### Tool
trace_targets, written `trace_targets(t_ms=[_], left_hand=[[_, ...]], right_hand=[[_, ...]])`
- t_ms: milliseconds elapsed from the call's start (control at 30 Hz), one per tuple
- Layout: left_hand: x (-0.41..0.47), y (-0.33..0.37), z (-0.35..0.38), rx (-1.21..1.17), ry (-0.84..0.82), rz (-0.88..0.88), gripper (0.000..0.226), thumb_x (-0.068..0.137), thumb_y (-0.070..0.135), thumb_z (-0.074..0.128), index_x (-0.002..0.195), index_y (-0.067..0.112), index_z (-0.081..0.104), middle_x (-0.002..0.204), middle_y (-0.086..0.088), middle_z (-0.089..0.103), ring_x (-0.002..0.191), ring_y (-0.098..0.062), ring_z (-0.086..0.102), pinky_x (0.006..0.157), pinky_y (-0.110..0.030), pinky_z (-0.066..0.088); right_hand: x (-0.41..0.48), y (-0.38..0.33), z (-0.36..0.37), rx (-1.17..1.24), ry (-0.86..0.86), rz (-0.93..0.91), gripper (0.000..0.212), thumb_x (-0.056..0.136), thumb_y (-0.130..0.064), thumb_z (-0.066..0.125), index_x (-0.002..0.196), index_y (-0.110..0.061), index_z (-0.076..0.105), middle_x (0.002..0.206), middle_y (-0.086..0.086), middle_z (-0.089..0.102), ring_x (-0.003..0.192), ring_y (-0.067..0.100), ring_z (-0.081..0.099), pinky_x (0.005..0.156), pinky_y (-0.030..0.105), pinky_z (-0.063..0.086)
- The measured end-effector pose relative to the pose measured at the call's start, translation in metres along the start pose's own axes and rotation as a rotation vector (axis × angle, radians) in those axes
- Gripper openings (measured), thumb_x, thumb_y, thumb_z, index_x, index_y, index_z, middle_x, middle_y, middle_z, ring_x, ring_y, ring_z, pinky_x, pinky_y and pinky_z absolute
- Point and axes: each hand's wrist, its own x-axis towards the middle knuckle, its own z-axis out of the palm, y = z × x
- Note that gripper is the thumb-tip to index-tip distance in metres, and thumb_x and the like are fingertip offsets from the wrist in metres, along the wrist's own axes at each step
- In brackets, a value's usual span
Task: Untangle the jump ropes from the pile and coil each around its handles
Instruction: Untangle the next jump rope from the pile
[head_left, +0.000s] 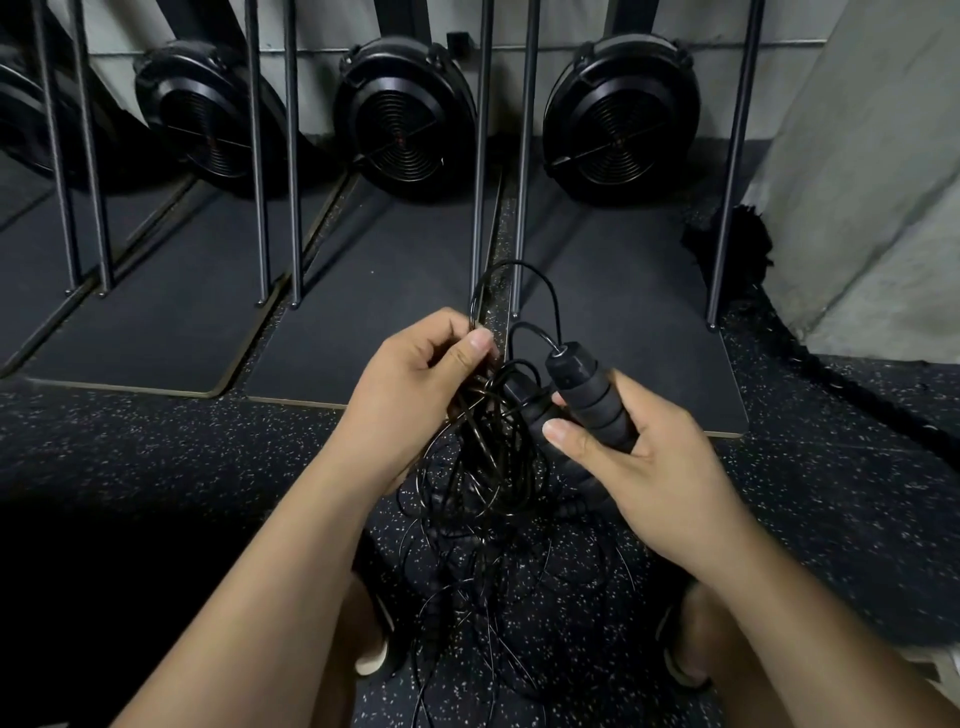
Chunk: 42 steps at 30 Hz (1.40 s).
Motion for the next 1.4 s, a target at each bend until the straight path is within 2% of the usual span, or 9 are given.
trace_targets(t_ms=[233,400,567,733,833,900,1033,1167,1400], left_hand=[[-0.004,0.001,0.0,-0.015,0.005,0.023,0.015,0.104,0.019,0.069,0.096,0.008,0.074,0.094,-0.004,0.078,0.07,-0.012,0.066,0.058,-0.024,0.052],[-0.005,0.008,0.004,-0.205,-0.068,-0.128,0.01,0.106,0.014,0.062,0.1,0.007,0.066,0.103,-0.008,0.08,0.061,-0.015,0.067,0.037,-0.02,0.024],[0.002,-0.005,0.0,0.16,-0.046,0.048,0.007,0.104,0.027,0.069,0.1,0.022,0.072,0.09,-0.004,0.078,0.071,-0.02,0.063,0.064,-0.041,0.054],[0.001,-0.006,-0.003,-0.057,-0.097,-0.082,0.016,0.103,0.027,0.068,0.106,0.014,0.077,0.089,-0.014,0.073,0.069,-0.016,0.063,0.051,-0.026,0.049],[-0.001,-0.006,-0.007,-0.17,-0.22,-0.149,0.019,0.104,0.018,0.067,0.12,0.015,0.076,0.1,-0.008,0.072,0.077,-0.015,0.066,0.054,-0.025,0.049],[-0.002,-0.008,-0.009,-0.19,-0.281,-0.155,0.027,0.102,0.006,0.066,0.126,0.017,0.073,0.108,-0.008,0.067,0.081,-0.016,0.066,0.059,-0.033,0.051],[0.0,-0.012,-0.011,-0.109,-0.318,-0.129,0.032,0.092,0.003,0.079,0.12,0.018,0.071,0.124,-0.022,0.068,0.099,-0.027,0.067,0.095,-0.068,0.053],[0.001,-0.011,-0.012,0.038,-0.318,-0.092,0.031,0.088,0.006,0.084,0.111,0.014,0.066,0.111,-0.009,0.078,0.088,-0.012,0.069,0.092,-0.04,0.056],[-0.001,-0.009,0.003,0.461,-0.132,0.103,0.015,0.091,0.029,0.079,0.094,0.03,0.065,0.088,0.013,0.069,0.083,-0.012,0.065,0.082,-0.04,0.057]], right_hand=[[0.009,0.013,0.0,0.033,-0.115,0.097,0.02,0.098,-0.043,0.078,0.104,-0.028,0.066,0.075,-0.006,0.067,0.065,0.015,0.057,0.067,0.038,0.047],[0.011,0.018,0.0,-0.169,-0.013,0.043,0.026,0.094,-0.043,0.076,0.107,-0.022,0.066,0.079,0.002,0.069,0.076,0.032,0.065,0.072,0.051,0.058],[0.006,0.013,0.008,0.112,0.022,0.066,0.018,0.091,-0.038,0.085,0.102,-0.033,0.072,0.092,-0.009,0.079,0.078,0.009,0.072,0.076,0.039,0.058],[0.008,0.005,0.013,0.108,0.072,0.024,0.018,0.091,-0.023,0.085,0.101,-0.028,0.071,0.089,-0.015,0.078,0.082,0.0,0.072,0.075,0.018,0.054],[0.009,0.005,0.011,0.042,0.098,0.022,0.018,0.091,-0.026,0.086,0.1,-0.024,0.071,0.091,-0.012,0.077,0.085,0.007,0.072,0.077,0.023,0.056],[0.012,0.007,0.008,-0.01,0.089,0.035,0.018,0.09,-0.03,0.086,0.1,-0.026,0.071,0.092,-0.013,0.077,0.087,0.008,0.072,0.078,0.026,0.056],[0.014,0.011,0.007,-0.066,0.042,0.053,0.019,0.09,-0.033,0.087,0.1,-0.033,0.071,0.092,-0.013,0.076,0.089,0.008,0.07,0.08,0.03,0.056],[0.012,0.015,0.009,-0.069,0.022,0.069,0.018,0.092,-0.032,0.085,0.102,-0.032,0.071,0.094,-0.016,0.076,0.09,0.008,0.07,0.082,0.033,0.055],[0.02,0.02,0.015,-0.076,0.188,0.16,0.016,0.091,-0.022,0.08,0.102,-0.029,0.07,0.097,-0.009,0.075,0.093,0.012,0.071,0.094,0.048,0.058]])
